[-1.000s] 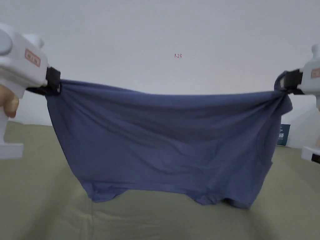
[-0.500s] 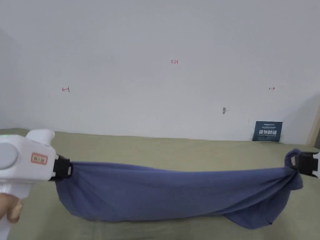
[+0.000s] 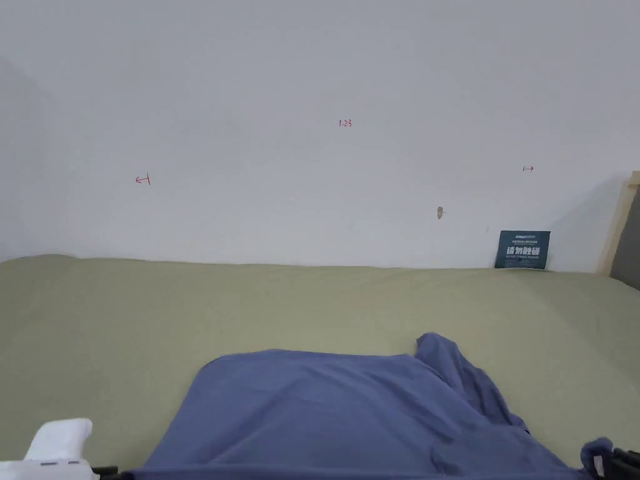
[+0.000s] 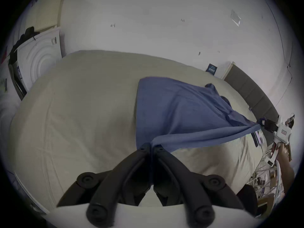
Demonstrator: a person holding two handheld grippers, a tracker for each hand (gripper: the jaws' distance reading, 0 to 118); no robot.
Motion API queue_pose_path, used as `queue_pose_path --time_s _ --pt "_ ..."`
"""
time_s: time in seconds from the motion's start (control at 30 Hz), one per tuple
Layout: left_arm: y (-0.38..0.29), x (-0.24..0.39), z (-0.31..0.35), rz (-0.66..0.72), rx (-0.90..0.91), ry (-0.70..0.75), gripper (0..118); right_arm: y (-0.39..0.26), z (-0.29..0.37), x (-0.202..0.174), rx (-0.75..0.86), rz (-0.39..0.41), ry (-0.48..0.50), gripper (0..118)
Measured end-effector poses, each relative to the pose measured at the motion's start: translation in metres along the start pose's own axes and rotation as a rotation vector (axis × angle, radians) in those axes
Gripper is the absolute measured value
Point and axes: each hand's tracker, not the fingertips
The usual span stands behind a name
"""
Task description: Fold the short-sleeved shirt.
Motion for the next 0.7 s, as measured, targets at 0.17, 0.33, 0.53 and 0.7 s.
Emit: queue_pose_path --time_s 0.17,0.33,0.53,0.7 --pt "-0.036 -0.002 -0.011 -0.023 -0.050 0.013 4 -0.042 -0.003 0.014 -0.072 -0.054 -0.016 5" --pt "-0.052 -0.006 -0.032 0.013 -0.096 0.017 20 -0.058 -0.014 0.016 -0.109 -0.053 -0.028 8" --pt "-0.043 -0.016 -0.019 0.120 -0.103 0.010 85 -0.038 -0.006 0.024 -0.131 -0.065 -0.006 97" --pt "-0.025 0.005 0.014 0.045 0.097 0.075 84 -0.015 0.016 -0.005 -0.038 0.041 -0.024 96"
